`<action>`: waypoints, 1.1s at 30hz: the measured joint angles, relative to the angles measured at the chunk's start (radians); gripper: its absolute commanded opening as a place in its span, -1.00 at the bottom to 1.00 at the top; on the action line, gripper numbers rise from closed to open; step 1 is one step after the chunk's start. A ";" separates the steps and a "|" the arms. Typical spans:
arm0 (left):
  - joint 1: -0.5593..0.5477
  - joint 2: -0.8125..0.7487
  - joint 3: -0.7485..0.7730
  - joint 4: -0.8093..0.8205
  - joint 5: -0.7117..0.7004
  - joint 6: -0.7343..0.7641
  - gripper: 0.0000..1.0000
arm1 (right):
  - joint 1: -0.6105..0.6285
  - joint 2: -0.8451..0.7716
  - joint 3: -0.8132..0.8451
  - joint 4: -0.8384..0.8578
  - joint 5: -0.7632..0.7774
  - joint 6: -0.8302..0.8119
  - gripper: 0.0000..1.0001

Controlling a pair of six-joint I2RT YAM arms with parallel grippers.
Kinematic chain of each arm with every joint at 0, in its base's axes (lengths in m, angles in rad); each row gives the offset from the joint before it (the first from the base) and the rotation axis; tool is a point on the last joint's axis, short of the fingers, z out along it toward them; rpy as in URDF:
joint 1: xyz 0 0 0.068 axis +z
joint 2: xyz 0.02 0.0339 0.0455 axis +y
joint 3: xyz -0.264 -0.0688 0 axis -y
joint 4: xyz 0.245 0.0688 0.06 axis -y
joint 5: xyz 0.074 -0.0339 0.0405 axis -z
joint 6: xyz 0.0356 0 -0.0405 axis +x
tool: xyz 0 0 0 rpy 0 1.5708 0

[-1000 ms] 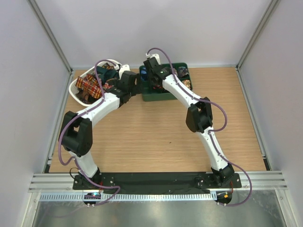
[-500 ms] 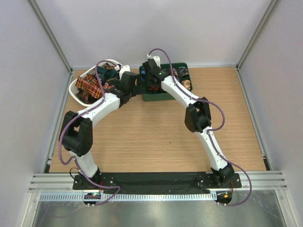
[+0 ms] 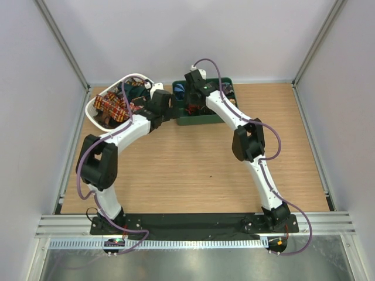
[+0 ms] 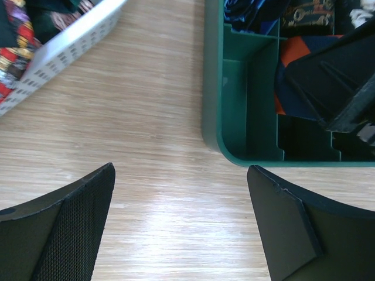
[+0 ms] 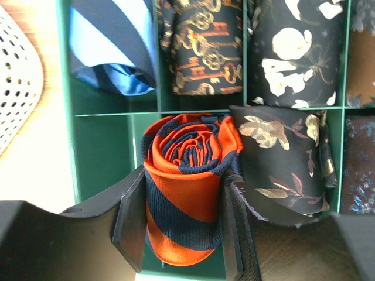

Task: Roll the ties
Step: Place the rolled tie into the container

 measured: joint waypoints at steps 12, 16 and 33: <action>0.000 0.042 0.039 -0.002 0.032 0.008 0.82 | -0.014 0.040 0.005 -0.124 0.016 -0.018 -0.98; 0.000 0.062 0.069 -0.002 0.036 0.012 0.82 | -0.014 0.043 0.018 -0.148 0.034 -0.040 -0.98; 0.000 0.087 0.085 -0.026 0.039 0.023 0.81 | -0.024 0.079 0.082 -0.168 -0.033 -0.196 0.05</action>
